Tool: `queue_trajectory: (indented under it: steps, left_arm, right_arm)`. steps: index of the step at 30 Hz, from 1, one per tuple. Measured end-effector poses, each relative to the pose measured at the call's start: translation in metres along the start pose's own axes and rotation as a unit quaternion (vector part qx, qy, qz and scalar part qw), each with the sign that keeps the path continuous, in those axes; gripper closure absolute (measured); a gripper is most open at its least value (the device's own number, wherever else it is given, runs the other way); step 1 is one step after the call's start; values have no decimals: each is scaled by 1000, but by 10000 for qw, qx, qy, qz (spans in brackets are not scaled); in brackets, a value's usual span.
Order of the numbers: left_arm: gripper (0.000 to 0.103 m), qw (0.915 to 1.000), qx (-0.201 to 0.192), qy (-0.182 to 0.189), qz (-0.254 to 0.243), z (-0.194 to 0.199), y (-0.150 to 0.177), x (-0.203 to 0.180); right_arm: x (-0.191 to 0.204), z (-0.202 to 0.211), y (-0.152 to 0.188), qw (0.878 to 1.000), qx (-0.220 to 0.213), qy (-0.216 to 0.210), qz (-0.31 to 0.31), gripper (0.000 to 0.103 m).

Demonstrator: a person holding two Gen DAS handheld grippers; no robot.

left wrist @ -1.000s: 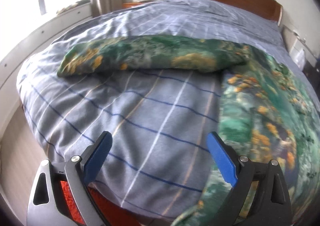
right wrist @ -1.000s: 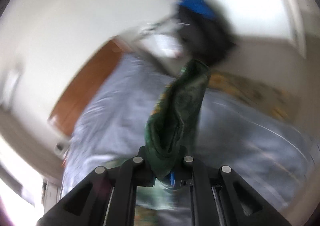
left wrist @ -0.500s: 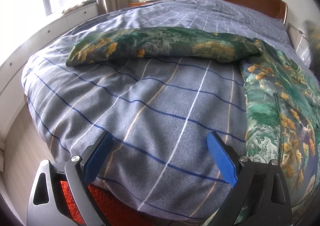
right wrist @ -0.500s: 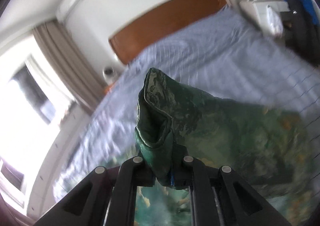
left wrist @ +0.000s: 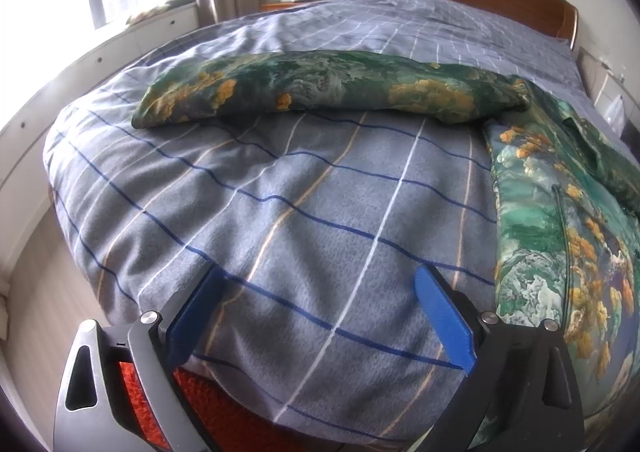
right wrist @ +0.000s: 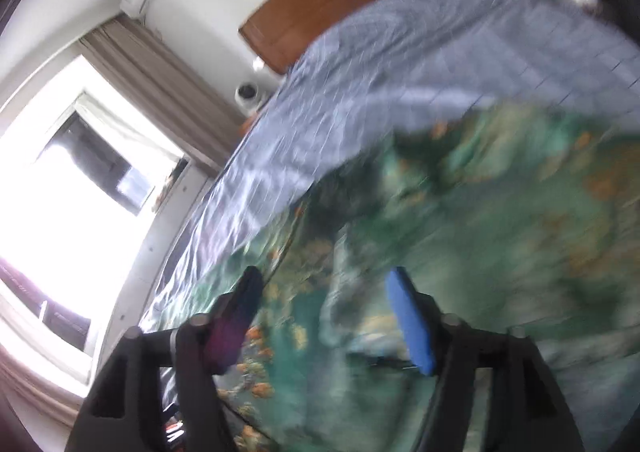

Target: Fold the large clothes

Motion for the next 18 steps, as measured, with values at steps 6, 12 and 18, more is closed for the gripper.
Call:
queue_trajectory:
  steps: [6, 12, 18]
  left_arm:
    - [1, 9999, 81, 7, 64, -6, 4, 2]
    - [1, 9998, 116, 80, 167, -7, 4, 5]
    - [0, 9999, 90, 15, 132, -8, 4, 3]
  right_arm:
    - [-117, 19, 10, 9915, 318, 882, -901, 26]
    - [-141, 51, 39, 9876, 127, 504, -1480, 38]
    - [-89, 121, 85, 9954, -351, 878, -177, 32]
Point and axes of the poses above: each gripper's, at about its wrist camera, not at the fingertips, and z roughly against the way its jaws point, x to its left, y to its underside, the point moved 9 cm from there along -z, roughly the way its jaws point, and after that the axes turned 5 degrees about y, right-handed, at the moved point
